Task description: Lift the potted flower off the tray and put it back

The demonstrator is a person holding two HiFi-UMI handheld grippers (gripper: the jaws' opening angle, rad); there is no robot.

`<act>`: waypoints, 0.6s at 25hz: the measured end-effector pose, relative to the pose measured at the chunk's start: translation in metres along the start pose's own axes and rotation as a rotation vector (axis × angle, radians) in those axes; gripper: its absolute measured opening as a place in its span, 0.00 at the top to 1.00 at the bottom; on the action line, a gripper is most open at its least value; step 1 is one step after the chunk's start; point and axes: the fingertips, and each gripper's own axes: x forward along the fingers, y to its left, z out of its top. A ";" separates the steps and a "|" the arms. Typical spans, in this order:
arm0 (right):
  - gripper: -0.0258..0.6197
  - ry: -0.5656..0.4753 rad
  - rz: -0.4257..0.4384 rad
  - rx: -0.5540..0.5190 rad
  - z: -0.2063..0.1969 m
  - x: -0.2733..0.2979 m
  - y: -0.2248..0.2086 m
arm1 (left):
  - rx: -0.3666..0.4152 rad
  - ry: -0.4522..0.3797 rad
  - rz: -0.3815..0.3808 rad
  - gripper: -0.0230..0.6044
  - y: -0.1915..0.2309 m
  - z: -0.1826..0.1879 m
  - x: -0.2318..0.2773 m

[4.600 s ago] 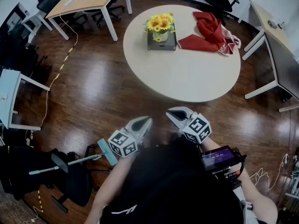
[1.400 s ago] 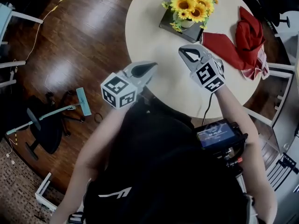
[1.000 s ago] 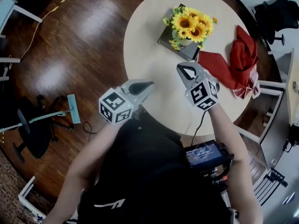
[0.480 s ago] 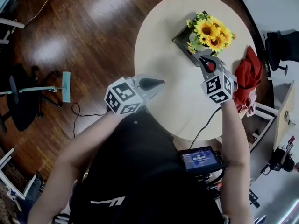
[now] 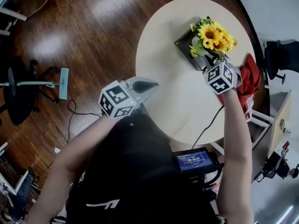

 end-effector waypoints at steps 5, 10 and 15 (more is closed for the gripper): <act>0.85 0.073 0.018 -0.098 -0.002 0.016 -0.001 | -0.014 -0.002 0.003 0.96 0.002 -0.002 -0.004; 0.84 0.105 -0.046 -0.101 -0.008 0.026 -0.009 | -0.021 -0.005 0.004 0.96 0.003 -0.001 -0.002; 0.82 0.107 -0.060 -0.118 -0.008 0.035 -0.003 | -0.029 -0.005 0.014 0.96 0.011 -0.003 -0.008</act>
